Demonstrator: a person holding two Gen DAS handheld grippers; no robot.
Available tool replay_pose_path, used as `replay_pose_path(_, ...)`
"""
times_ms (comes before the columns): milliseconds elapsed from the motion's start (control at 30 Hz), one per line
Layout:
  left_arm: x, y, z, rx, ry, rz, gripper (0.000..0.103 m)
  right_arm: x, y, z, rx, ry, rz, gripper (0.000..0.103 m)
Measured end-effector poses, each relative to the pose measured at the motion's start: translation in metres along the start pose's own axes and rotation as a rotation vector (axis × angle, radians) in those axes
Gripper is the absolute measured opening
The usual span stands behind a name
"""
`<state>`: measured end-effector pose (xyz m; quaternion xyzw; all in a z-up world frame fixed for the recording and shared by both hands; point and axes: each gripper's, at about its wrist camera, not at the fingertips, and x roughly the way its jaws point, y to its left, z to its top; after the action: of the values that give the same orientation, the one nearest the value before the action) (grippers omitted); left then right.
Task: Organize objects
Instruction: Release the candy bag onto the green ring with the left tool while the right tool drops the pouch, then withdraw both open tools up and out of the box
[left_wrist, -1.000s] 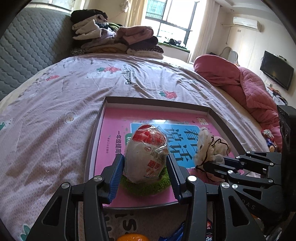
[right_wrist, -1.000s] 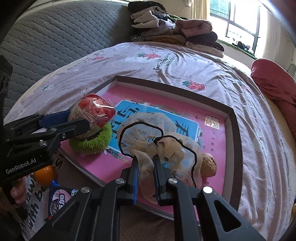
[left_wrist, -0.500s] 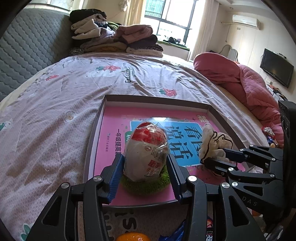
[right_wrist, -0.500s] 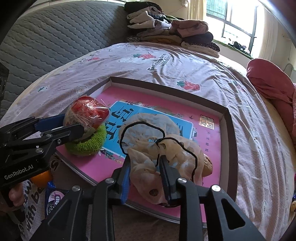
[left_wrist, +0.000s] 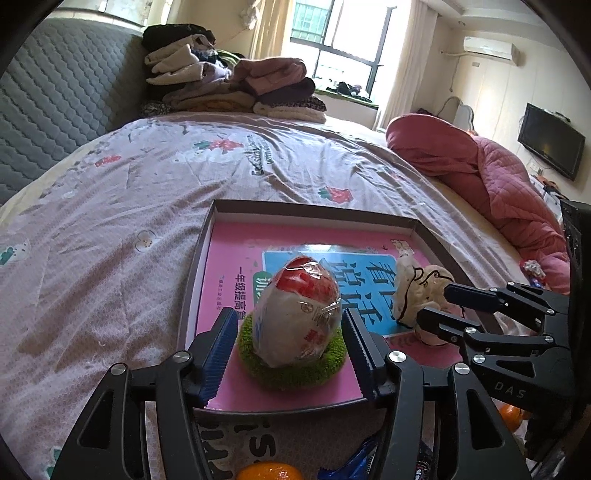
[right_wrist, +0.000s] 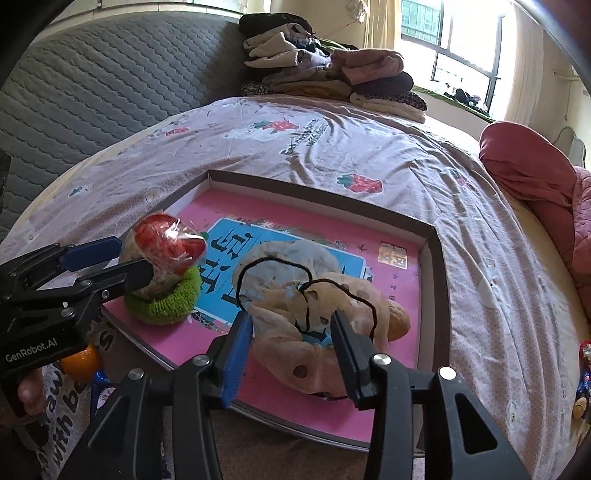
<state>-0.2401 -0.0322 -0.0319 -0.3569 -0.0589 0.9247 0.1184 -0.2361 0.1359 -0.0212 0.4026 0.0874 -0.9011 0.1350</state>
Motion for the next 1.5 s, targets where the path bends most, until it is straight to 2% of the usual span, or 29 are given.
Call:
replay_pose_path(533, -0.025, -0.003, 0.006, -0.011, -0.014, 0.019, 0.063, -0.023, -0.002, 0.008, 0.016, -0.062, 0.012, 0.049)
replay_pose_path(633, -0.028, -0.005, 0.006, -0.009, -0.009, 0.02, 0.071, -0.027, -0.002, 0.008, 0.019, -0.072, 0.013, 0.05)
replay_pose_path(967, -0.038, -0.007, 0.002, -0.009, 0.008, 0.021, 0.073, -0.039, -0.003, 0.008, 0.023, -0.096, 0.018, 0.051)
replay_pose_path(1133, -0.043, -0.004, -0.001, -0.014, 0.012, 0.029, 0.074, -0.045, -0.003, 0.007, 0.027, -0.106, 0.021, 0.055)
replay_pose_path(1500, -0.058, -0.005, -0.001, -0.003, -0.007, 0.057, 0.074, -0.062, -0.004, 0.006, 0.044, -0.139, 0.036, 0.059)
